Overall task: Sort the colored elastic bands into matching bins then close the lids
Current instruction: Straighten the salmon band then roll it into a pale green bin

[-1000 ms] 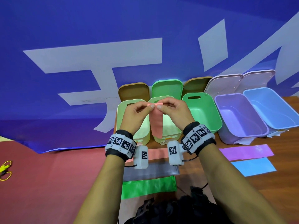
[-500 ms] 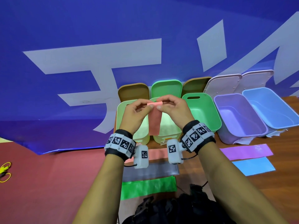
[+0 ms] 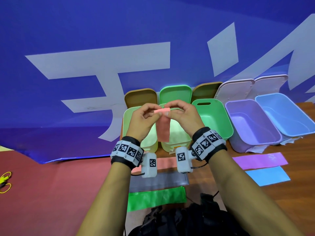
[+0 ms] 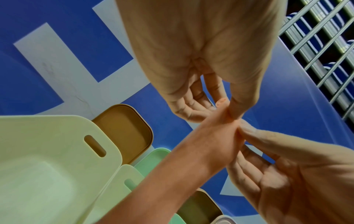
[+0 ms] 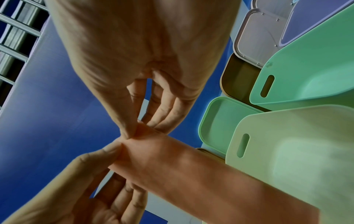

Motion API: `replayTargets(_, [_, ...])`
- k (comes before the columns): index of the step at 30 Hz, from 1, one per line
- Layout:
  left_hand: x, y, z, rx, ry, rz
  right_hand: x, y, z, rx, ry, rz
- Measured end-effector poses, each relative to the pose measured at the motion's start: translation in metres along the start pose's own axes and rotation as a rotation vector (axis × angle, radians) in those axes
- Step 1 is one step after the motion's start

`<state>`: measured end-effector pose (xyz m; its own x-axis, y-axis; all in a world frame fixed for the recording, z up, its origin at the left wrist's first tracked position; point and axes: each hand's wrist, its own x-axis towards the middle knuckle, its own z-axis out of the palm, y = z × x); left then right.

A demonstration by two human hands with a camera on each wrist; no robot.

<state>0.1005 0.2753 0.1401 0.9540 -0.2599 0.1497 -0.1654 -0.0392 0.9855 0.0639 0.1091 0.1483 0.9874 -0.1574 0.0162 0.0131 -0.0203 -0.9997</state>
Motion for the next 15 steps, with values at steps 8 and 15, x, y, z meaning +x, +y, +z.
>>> replayTargets(8, [-0.0006, -0.0004, -0.0026, -0.036, -0.02, -0.012, 0.0016, 0.0045, 0.0024, 0.022, 0.014, 0.003])
replayTargets(15, [-0.0028, -0.0022, -0.0006, -0.009, 0.028, -0.013, -0.0003, 0.0062, 0.0014, 0.055, 0.011, 0.002])
